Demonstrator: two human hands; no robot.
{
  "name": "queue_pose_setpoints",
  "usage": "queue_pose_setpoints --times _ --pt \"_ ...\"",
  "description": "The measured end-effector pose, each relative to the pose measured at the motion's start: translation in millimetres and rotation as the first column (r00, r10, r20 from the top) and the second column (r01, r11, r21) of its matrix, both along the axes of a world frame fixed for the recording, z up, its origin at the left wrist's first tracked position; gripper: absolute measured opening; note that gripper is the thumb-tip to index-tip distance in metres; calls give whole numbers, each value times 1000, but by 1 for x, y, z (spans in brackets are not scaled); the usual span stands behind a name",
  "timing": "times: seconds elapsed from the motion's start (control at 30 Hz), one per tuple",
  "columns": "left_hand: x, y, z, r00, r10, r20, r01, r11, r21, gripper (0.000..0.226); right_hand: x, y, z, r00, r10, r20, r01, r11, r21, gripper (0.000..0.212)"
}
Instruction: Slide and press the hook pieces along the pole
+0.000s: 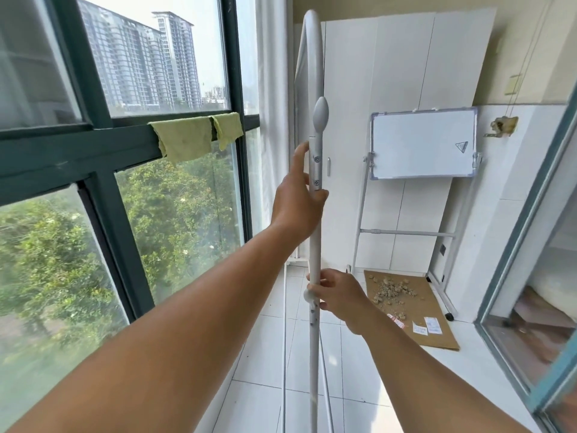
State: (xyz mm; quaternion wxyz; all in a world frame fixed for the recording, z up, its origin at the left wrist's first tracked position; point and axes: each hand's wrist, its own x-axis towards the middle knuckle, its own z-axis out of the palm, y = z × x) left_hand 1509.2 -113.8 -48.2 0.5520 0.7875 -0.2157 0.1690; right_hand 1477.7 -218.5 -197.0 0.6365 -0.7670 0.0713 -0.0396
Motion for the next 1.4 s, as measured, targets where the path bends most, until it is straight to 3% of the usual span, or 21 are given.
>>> queue_pose_setpoints --times 0.17,0.33,0.5,0.7,0.9,1.4 --pt "-17 -1 1 991 69 119 -83 989 125 91 -6 0 -6 1000 18 10 -18 1000 -13 11" --pt "-17 2 1 979 144 144 -175 956 234 87 -5 4 -8 999 -21 43 25 995 -92 15" --pt "-12 9 3 985 149 87 -165 961 221 88 -1 13 -9 999 -33 32 38 987 -157 21" --pt "-3 26 3 987 132 89 -148 966 210 91 5 29 -11 999 18 47 -15 998 -64 28" --pt "11 62 4 988 129 82 -144 966 215 94 16 67 -9 997 42 72 -41 999 -15 13" --pt "46 160 1 987 135 89 -152 961 230 96 45 169 -7 997 -8 78 14 996 -83 14"
